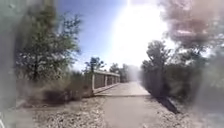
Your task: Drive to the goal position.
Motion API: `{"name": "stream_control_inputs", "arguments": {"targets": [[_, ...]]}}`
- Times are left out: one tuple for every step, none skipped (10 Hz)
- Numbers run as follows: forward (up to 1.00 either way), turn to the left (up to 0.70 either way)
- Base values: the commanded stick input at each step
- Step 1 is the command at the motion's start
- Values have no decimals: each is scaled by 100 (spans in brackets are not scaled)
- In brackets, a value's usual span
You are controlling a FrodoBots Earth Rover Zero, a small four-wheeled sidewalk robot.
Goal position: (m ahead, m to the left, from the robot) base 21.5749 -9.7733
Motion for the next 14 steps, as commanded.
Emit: {"name": "stream_control_inputs", "arguments": {"targets": [[70, 0], [70, -2], [70, -8], [70, -14], [70, -14], [70, -14], [70, -7], [70, 0], [70, 0], [70, 0], [70, 0], [70, 0], [70, 0], [70, 0]]}}
